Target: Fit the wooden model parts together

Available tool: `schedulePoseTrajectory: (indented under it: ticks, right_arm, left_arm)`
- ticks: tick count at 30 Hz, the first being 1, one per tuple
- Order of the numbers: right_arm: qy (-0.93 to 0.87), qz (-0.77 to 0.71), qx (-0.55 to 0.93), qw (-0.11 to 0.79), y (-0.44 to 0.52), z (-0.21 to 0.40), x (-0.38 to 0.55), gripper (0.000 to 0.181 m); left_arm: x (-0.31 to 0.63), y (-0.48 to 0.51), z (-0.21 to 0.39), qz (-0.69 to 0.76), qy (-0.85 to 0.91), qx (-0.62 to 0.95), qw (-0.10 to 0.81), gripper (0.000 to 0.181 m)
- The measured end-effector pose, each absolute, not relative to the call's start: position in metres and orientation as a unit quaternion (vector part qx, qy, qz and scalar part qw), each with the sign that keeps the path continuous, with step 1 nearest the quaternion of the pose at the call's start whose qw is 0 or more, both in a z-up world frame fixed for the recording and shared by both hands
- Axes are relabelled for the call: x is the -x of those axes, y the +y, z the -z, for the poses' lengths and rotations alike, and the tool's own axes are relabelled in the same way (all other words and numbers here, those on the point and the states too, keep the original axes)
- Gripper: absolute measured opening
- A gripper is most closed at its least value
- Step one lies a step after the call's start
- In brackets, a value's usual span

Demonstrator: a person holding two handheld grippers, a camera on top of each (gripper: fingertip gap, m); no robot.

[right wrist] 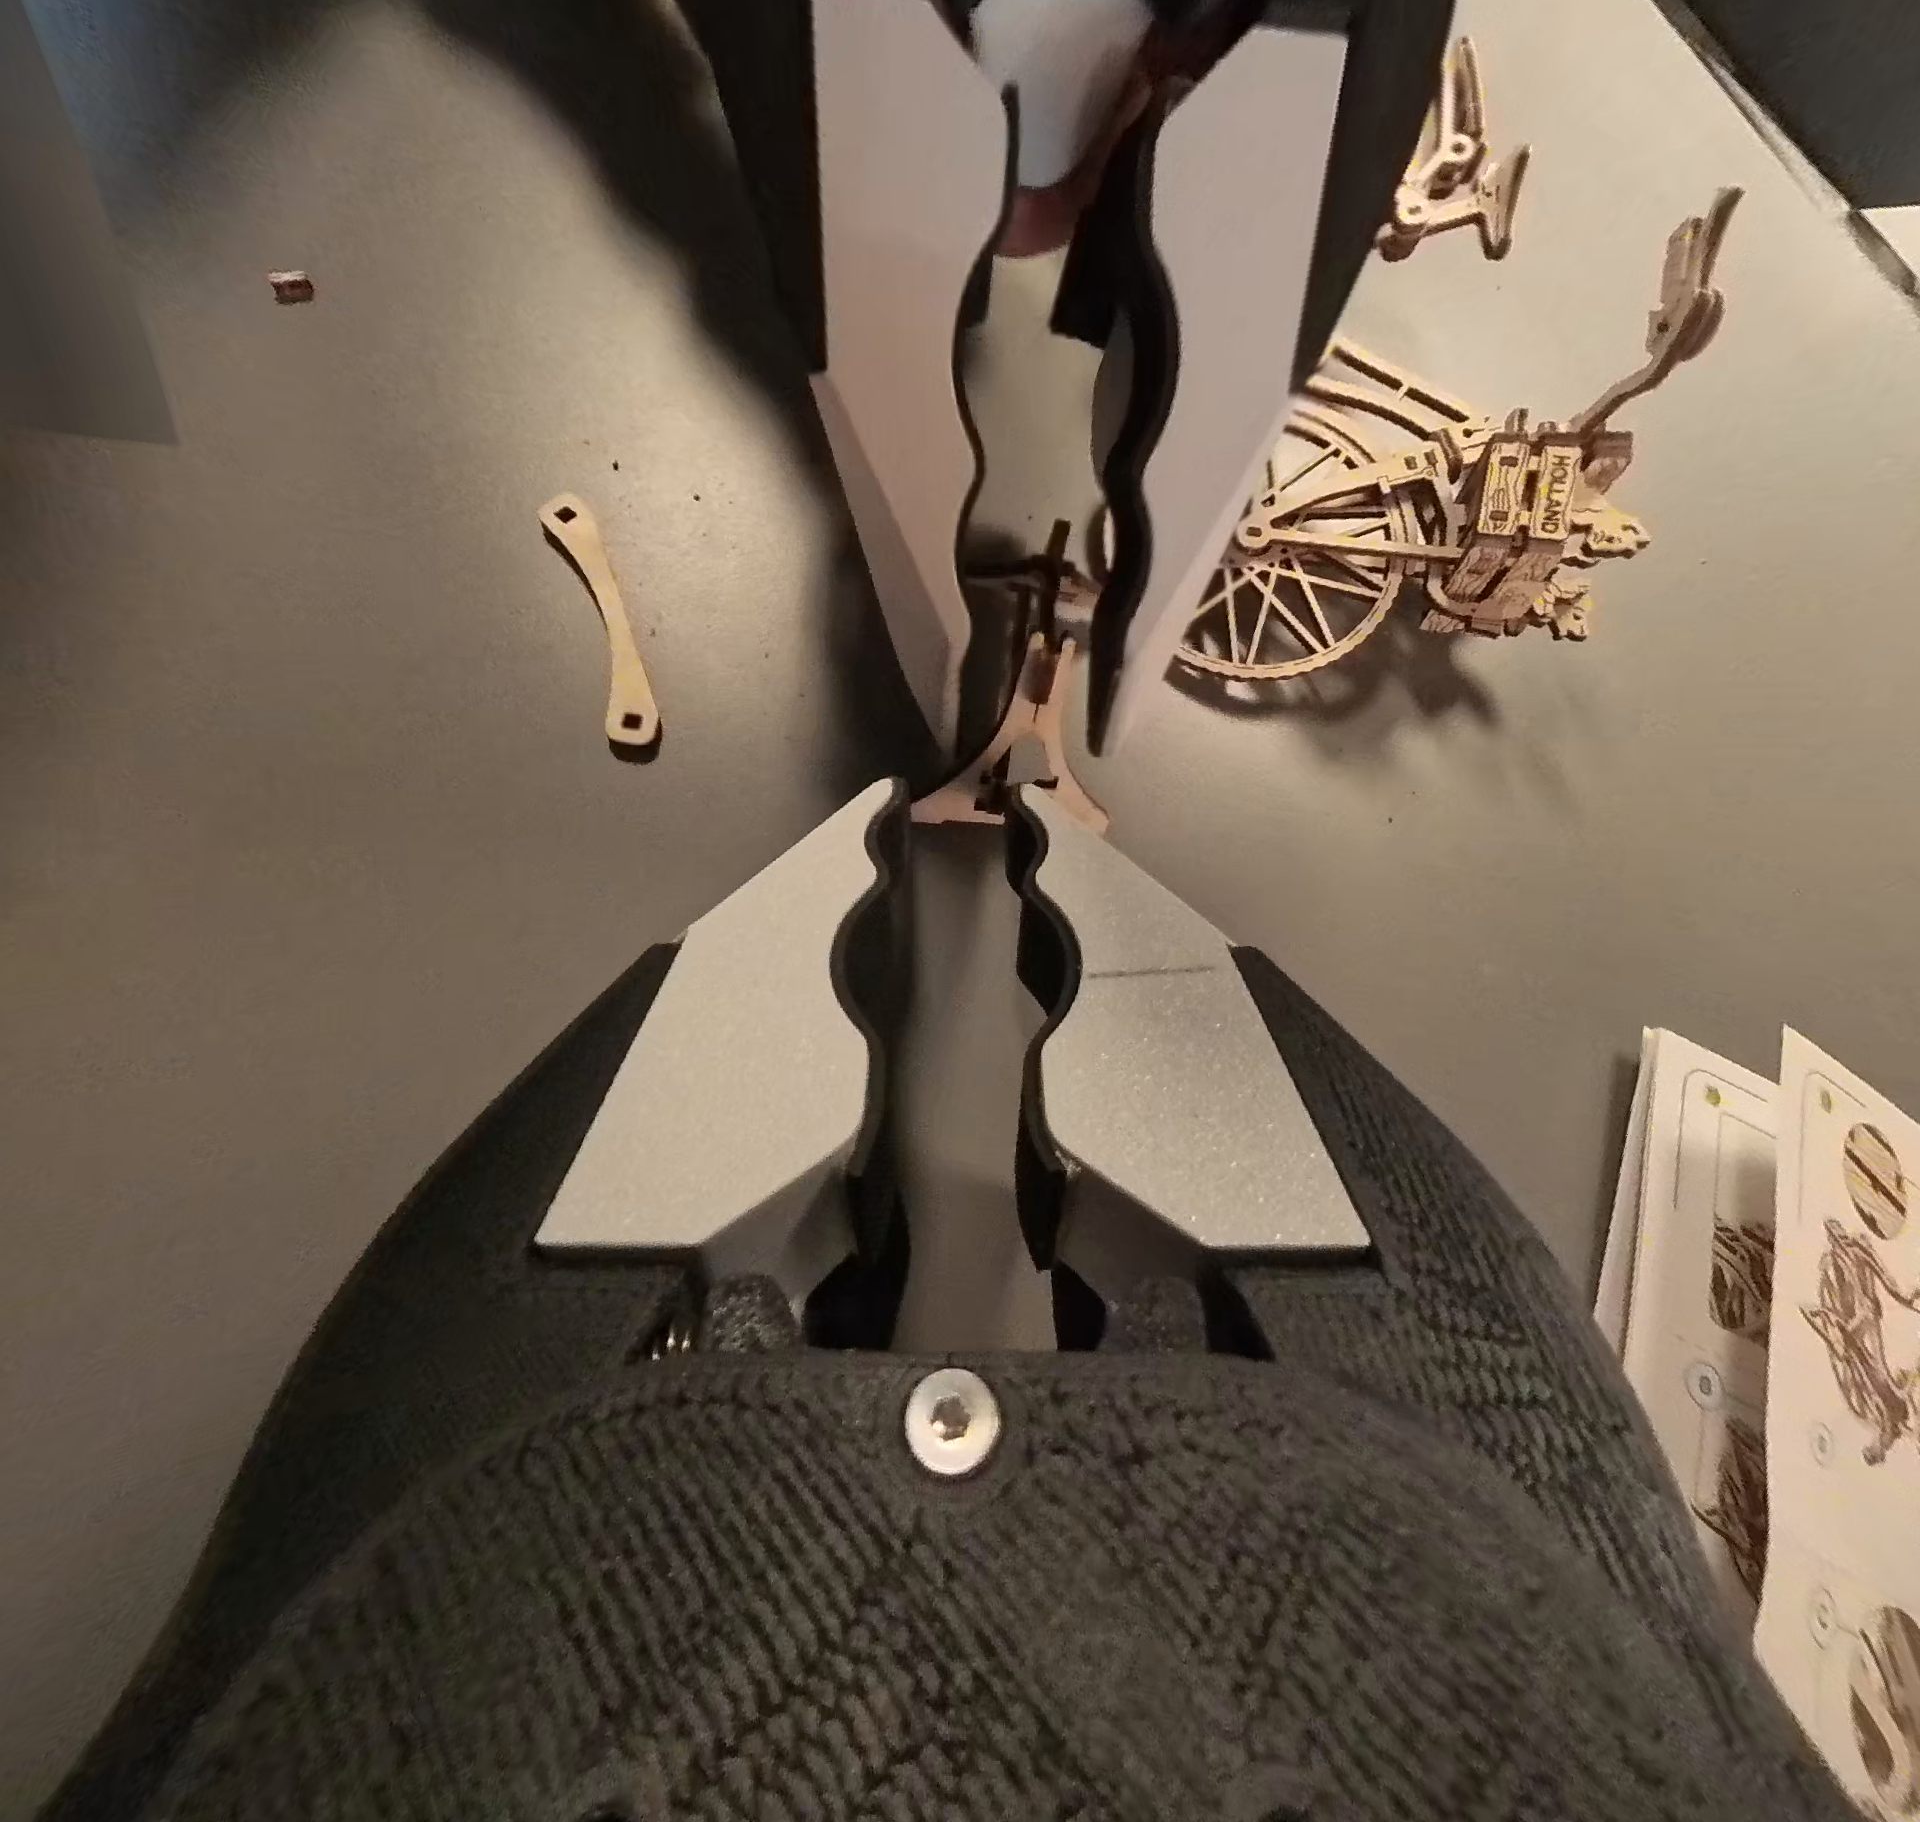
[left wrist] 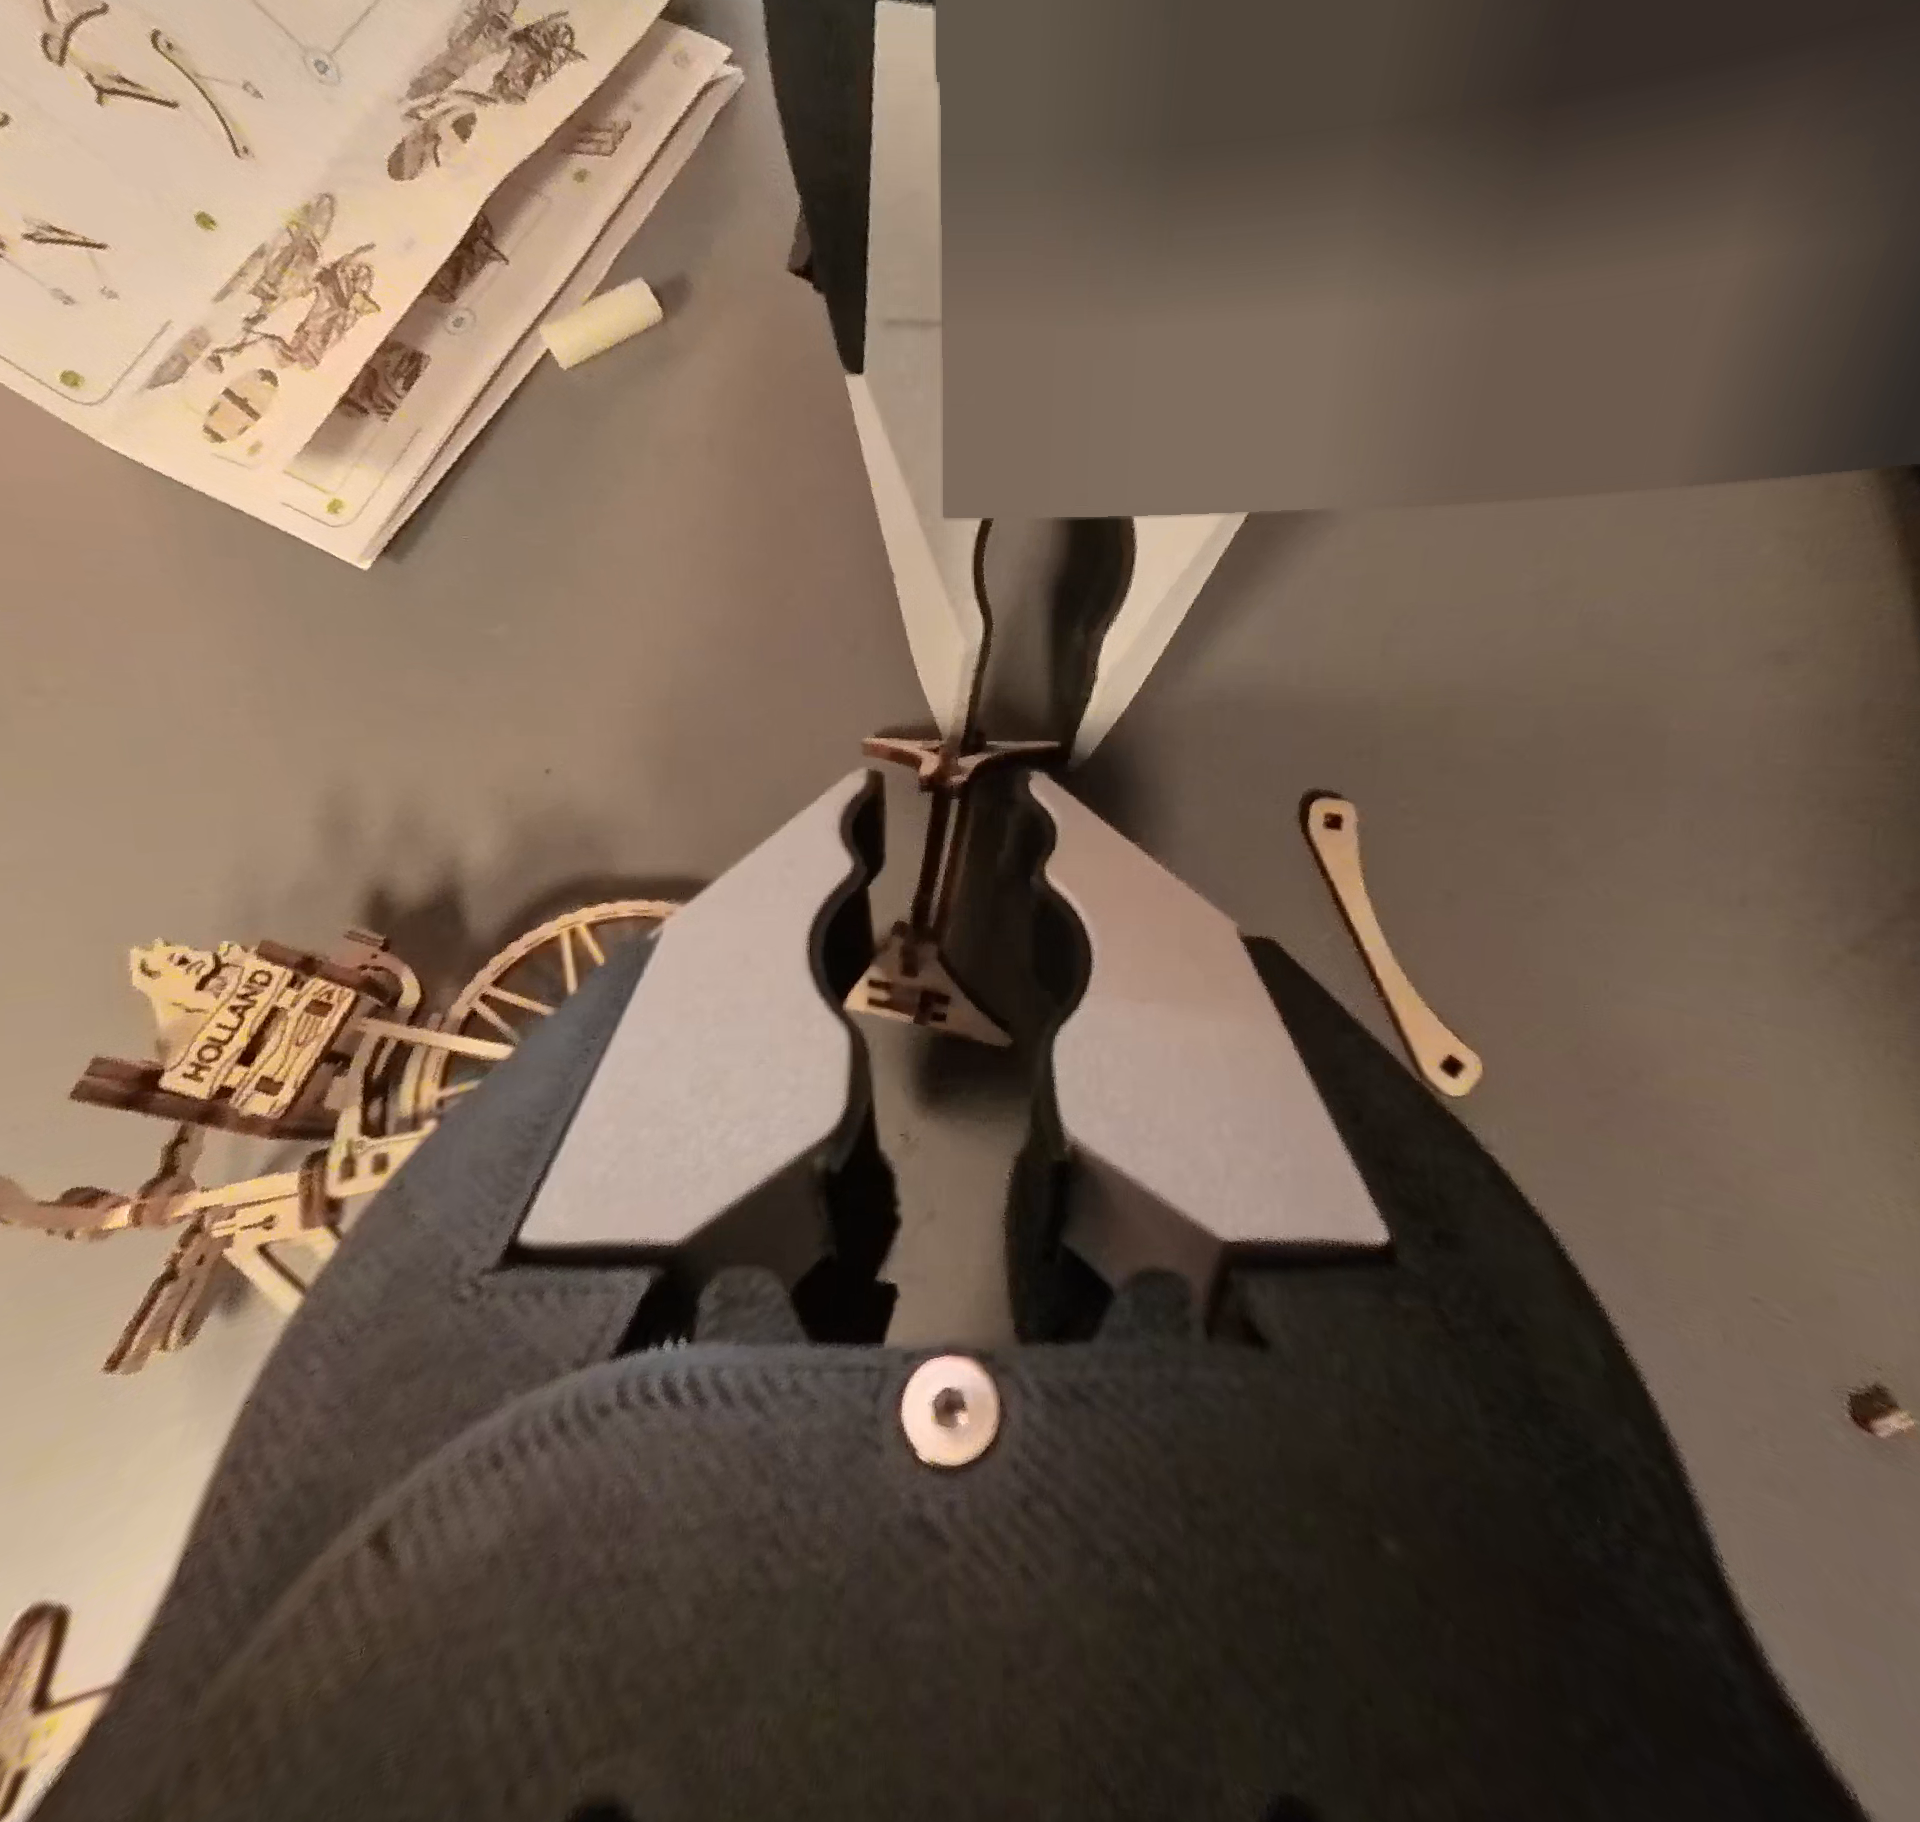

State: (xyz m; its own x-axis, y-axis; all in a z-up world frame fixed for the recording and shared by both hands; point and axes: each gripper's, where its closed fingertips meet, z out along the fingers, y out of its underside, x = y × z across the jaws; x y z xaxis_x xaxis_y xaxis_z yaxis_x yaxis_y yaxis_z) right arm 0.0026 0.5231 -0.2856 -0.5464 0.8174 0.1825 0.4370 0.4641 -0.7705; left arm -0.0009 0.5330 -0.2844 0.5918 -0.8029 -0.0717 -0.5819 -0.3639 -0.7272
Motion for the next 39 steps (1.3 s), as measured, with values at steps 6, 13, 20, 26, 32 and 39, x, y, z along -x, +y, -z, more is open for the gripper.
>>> schedulePoseTrajectory:
  ticks: [6, 13, 20, 26, 32, 39]
  right_arm:
    - [-0.802, -0.357, 0.39, 0.277, 0.5225, 0.2817, -0.0015, 0.01]
    - [-0.801, -0.36, 0.394, 0.271, 0.5228, 0.2816, -0.0015, 0.009]
    - [-0.799, -0.362, 0.4, 0.265, 0.5241, 0.2818, -0.0011, 0.008]
    - [-0.799, -0.363, 0.402, 0.262, 0.5244, 0.2821, -0.0008, 0.007]
    - [-0.797, -0.366, 0.407, 0.255, 0.5249, 0.282, -0.0006, 0.007]
    - [-0.795, -0.369, 0.404, 0.261, 0.5247, 0.2808, 0.0002, 0.007]
  left_arm:
    - [-0.0037, 0.5298, 0.291, 0.148, 0.439, 0.81, 0.361, 0.013]
    - [-0.0038, 0.5309, 0.2916, 0.145, 0.433, 0.813, 0.362, 0.012]
    - [-0.0017, 0.5309, 0.2918, 0.136, 0.433, 0.815, 0.36, 0.007]
    - [-0.0006, 0.531, 0.292, 0.132, 0.434, 0.816, 0.358, 0.006]
    - [-0.001, 0.5315, 0.2921, 0.139, 0.428, 0.819, 0.356, 0.006]
    - [-0.0016, 0.5316, 0.2916, 0.14, 0.423, 0.819, 0.362, 0.007]
